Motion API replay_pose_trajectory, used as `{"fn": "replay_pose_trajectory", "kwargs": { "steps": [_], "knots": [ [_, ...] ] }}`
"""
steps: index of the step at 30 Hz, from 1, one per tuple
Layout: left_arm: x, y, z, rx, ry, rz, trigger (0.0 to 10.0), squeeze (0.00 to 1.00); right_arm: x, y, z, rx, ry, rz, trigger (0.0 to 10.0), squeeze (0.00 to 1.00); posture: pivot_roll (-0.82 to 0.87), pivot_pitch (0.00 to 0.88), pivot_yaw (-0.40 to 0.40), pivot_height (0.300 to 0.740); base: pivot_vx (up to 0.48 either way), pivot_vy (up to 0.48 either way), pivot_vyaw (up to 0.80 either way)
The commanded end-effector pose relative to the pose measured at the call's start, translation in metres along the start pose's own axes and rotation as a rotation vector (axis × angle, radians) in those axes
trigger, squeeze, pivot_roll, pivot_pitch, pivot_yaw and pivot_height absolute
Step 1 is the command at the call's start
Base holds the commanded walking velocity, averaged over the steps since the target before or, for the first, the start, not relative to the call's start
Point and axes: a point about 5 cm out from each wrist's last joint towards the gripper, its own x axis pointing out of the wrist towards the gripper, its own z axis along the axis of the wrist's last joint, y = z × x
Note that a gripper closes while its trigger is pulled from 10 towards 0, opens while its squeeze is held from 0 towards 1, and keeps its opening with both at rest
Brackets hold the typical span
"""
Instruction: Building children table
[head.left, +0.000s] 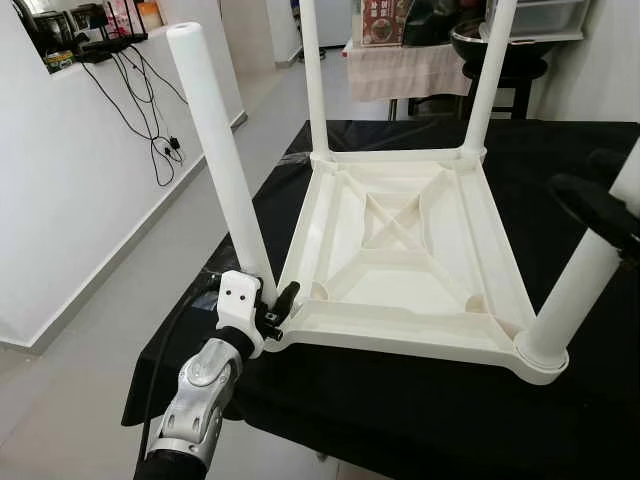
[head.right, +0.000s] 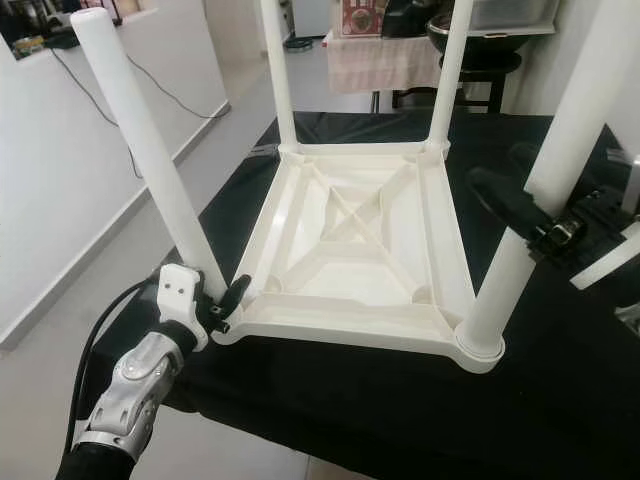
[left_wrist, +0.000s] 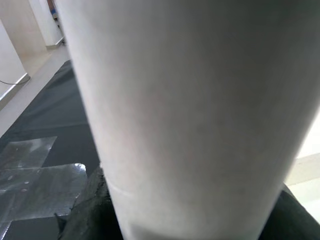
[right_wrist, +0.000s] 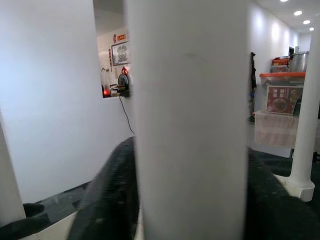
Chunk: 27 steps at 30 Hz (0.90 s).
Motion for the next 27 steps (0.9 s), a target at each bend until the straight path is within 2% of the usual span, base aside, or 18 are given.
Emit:
{"fn": "replay_pose_trajectory", "kwargs": {
  "steps": [1,4,6,9,11,14,15,16,17,18,20,22,23,24,25,26,27],
  "knots": [
    [-0.006,0.016,-0.001,0.04,0.007,0.072,10.0,0.0,0.006,0.005,-0.006,0.022,0.011,0.03,0.0,0.0,-0.11,0.003,0.039,0.74,0.0,0.0,0.0],
    [-0.009,0.023,0.001,0.051,0.001,0.093,10.0,0.0,0.006,0.001,-0.011,0.037,0.018,0.009,0.0,0.0,-0.1,0.003,0.037,0.74,0.0,0.0,0.0],
    [-0.012,0.034,0.006,0.068,-0.012,0.127,10.0,0.0,0.005,-0.005,-0.014,0.039,0.029,-0.024,0.0,0.0,-0.1,0.003,0.033,0.74,0.0,0.0,0.0],
    [-0.014,0.04,0.009,0.076,-0.021,0.145,10.0,0.0,0.004,-0.008,-0.015,0.039,0.032,-0.039,0.0,0.0,-0.1,0.003,0.033,0.74,0.0,0.0,0.0],
    [-0.016,0.052,0.022,0.116,-0.052,0.184,10.0,0.0,0.004,-0.015,-0.017,0.04,0.034,-0.084,0.0,0.0,-0.1,0.001,0.033,0.74,0.0,0.0,0.0],
    [-0.017,0.057,0.029,0.132,-0.072,0.197,10.0,0.0,0.004,-0.018,-0.018,0.042,0.038,-0.108,0.0,0.0,-0.1,0.001,0.033,0.74,0.0,0.0,0.0],
    [-0.016,0.063,0.042,0.168,-0.108,0.207,10.0,0.0,0.004,-0.023,-0.021,0.047,0.048,-0.144,0.0,0.0,-0.09,0.0,0.032,0.74,0.0,0.0,0.0],
    [-0.014,0.069,0.064,0.197,-0.167,0.215,10.0,0.0,0.005,-0.029,-0.026,0.06,0.07,-0.197,0.0,0.0,-0.09,0.0,0.032,0.74,0.0,0.0,0.0],
    [-0.012,0.075,0.095,0.234,-0.244,0.218,10.0,0.0,0.006,-0.035,-0.033,0.082,0.097,-0.265,0.0,0.0,-0.09,0.0,0.03,0.74,0.0,0.0,0.0],
    [-0.012,0.075,0.095,0.234,-0.244,0.218,10.0,0.0,0.006,-0.035,-0.033,0.082,0.097,-0.265,0.0,0.0,-0.09,0.0,0.03,0.74,0.0,0.0,0.0],
    [-0.01,0.081,0.146,0.289,-0.371,0.205,10.0,0.0,0.008,-0.042,-0.047,0.139,0.146,-0.368,0.0,0.0,-0.08,0.0,0.028,0.74,0.0,0.0,0.0],
    [-0.01,0.081,0.146,0.289,-0.371,0.205,10.0,0.0,0.008,-0.042,-0.047,0.139,0.146,-0.368,0.0,0.0,-0.08,0.0,0.028,0.74,0.0,0.0,0.0],
    [-0.009,0.082,0.176,0.317,-0.441,0.179,10.0,0.0,0.011,-0.043,-0.057,0.197,0.164,-0.429,0.0,0.0,-0.08,0.0,0.03,0.74,0.0,0.0,0.0],
    [-0.009,0.082,0.176,0.317,-0.441,0.179,10.0,0.0,0.011,-0.043,-0.057,0.197,0.164,-0.429,0.0,0.0,-0.08,0.0,0.03,0.74,0.0,0.0,0.0],
    [-0.008,0.079,0.209,0.357,-0.512,0.133,10.0,0.0,0.018,-0.038,-0.071,0.274,0.19,-0.487,0.0,0.0,-0.07,0.002,0.03,0.74,0.0,0.0,0.0],
    [-0.008,0.079,0.209,0.357,-0.512,0.133,10.0,0.0,0.018,-0.038,-0.071,0.274,0.19,-0.487,0.0,0.0,-0.07,0.002,0.03,0.74,0.0,0.0,0.0],
    [-0.007,0.073,0.246,0.401,-0.59,0.074,10.0,0.0,0.028,-0.026,-0.09,0.365,0.227,-0.528,0.0,0.0,-0.07,0.006,0.033,0.74,0.0,0.0,0.0]
  ]
}}
